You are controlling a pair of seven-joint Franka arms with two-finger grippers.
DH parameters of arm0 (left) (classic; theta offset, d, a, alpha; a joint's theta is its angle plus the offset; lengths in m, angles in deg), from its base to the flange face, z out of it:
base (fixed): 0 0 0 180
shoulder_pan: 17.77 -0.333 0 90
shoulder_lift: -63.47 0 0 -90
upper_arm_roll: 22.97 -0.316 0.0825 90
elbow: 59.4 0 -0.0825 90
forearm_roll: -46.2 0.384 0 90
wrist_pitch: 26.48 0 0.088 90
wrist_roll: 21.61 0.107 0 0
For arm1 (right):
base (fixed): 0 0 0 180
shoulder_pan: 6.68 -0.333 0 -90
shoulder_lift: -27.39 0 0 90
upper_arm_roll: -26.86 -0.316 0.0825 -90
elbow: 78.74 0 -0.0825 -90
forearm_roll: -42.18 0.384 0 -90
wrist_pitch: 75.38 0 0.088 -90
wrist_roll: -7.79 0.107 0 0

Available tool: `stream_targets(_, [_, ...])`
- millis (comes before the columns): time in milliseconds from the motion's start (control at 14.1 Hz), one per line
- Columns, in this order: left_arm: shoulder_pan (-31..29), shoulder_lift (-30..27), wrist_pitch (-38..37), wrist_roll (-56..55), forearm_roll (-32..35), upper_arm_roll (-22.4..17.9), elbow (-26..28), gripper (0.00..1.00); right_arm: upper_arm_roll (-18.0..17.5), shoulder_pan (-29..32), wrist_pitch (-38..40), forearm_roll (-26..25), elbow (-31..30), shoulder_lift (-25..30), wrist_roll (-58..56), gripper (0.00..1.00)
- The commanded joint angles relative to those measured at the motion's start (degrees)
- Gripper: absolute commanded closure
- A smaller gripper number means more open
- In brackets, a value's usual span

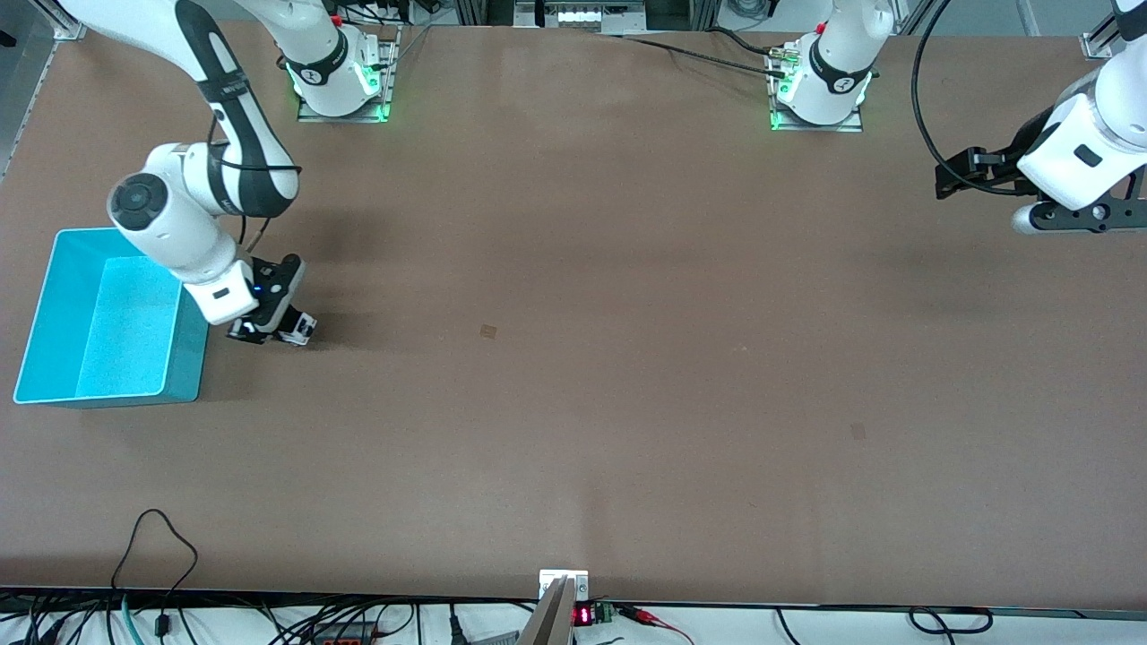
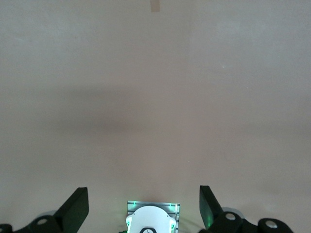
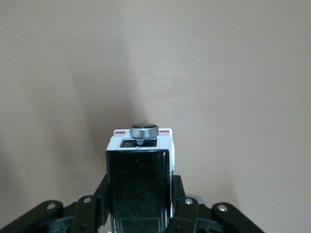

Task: Wind and store white jeep toy
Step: 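Carry the jeep with the right gripper over the cyan bin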

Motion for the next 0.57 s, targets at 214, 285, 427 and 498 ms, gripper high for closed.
stream_targets(214, [0.78,1.73,-2.43,-0.16,-3.22,0.4,-3.68,0.0,-0.3,7.32,9.35,0.53,8.28,0.88,10.56,1.0])
stream_targets(285, [1.13,1.82,-2.34,-0.25,-3.22,0.48,-3.68,0.0,-0.3,8.2,9.44,0.53,8.46,1.05,12.41,1.0])
stream_targets(427, [1.14,2.0,-2.34,-0.25,-3.22,0.49,-3.68,0.0,-0.3,10.49,9.35,0.44,8.9,0.88,15.05,1.0])
stream_targets(498, [1.14,1.91,-2.43,-0.08,-3.22,0.49,-3.77,0.0,-0.3,11.63,9.35,0.44,9.07,0.88,15.5,1.0])
